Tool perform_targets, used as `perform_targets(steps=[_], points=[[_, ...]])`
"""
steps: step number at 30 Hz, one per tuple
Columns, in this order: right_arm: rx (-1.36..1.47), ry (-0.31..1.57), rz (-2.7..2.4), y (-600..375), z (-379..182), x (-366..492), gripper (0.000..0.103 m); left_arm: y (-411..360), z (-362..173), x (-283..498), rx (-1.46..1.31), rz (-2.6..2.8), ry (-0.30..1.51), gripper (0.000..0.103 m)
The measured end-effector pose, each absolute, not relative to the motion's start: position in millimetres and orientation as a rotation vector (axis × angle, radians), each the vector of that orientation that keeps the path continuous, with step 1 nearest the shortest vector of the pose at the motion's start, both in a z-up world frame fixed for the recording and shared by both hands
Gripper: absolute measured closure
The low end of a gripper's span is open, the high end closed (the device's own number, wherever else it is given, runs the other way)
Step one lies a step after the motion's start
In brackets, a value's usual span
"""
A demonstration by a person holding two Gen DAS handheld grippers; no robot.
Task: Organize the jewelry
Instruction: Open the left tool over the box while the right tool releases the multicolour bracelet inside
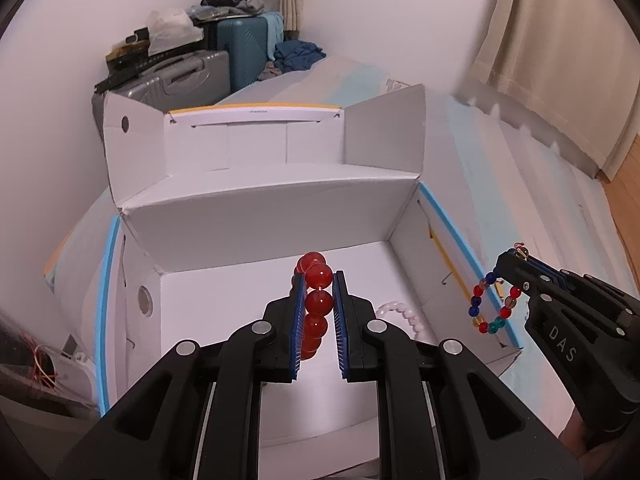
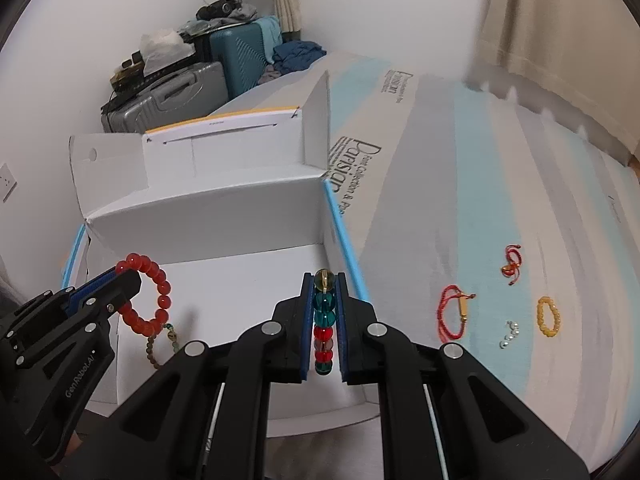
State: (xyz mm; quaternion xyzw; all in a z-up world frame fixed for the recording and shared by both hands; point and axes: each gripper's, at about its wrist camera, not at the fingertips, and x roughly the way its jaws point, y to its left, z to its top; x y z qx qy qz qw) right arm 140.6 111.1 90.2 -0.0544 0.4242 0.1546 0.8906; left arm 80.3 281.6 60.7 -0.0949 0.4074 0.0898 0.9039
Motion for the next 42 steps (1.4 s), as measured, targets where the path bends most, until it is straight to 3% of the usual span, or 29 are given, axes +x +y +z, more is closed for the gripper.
perform_targets(steps=[29,42], points=[[-0.216,1.099,0.331,150,0,169,0.094,320,-6,99,-0.191,0.271,1.051,0.090],[-0.231,1.135,0.331,155,-10,170,0.094,323,-13,100,-0.179,0.279,1.084,0.090]])
